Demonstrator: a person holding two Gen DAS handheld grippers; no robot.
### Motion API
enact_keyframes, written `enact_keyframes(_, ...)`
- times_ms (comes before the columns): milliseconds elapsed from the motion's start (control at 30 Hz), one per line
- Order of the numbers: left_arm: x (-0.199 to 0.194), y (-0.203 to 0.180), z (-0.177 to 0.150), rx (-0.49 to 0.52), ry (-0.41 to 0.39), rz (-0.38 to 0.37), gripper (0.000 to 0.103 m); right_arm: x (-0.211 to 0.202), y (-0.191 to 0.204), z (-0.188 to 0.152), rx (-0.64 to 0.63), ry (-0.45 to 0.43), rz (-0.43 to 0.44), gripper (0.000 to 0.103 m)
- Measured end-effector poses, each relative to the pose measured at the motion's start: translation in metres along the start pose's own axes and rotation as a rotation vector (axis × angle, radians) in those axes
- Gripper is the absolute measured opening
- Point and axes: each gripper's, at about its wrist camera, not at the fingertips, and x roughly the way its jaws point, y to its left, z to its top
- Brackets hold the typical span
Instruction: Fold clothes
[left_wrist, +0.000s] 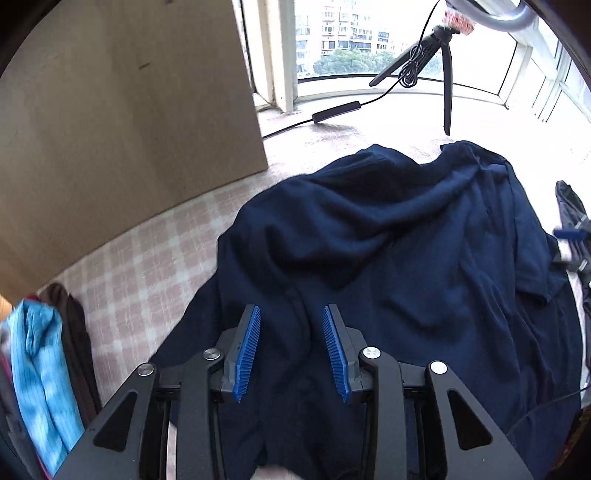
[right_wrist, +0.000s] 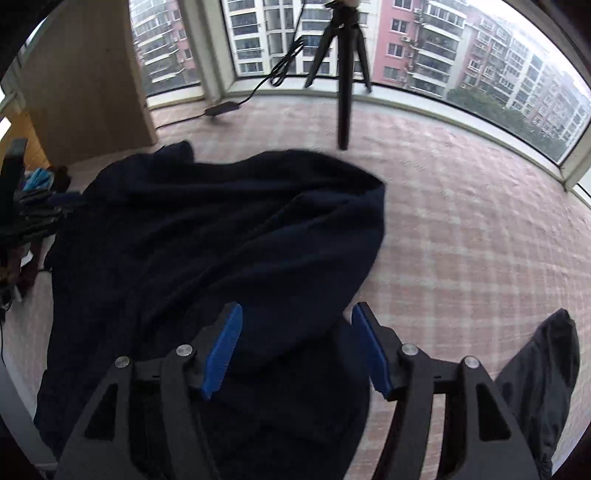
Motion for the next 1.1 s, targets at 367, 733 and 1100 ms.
enact_keyframes(367,-0.089,0.046,-0.081,-0.053,-0.03,0.055,0.034,-0.022,-0.023,-0.006,-0.032,-0.059,-0.084,0.001)
enact_keyframes(733,-0.147,0.048,-0.165,-0.079,-0.021,0.035,0.034,-0.015,0.032,-0.025,-0.114,-0.048,-0.058,0.069)
enact_keyframes(1100,-0.22,0.064,-0.23,-0.126,-0.06,0.106,0.034,-0.02,-0.005,-0.021,0.01,-0.026,-0.034,0.003)
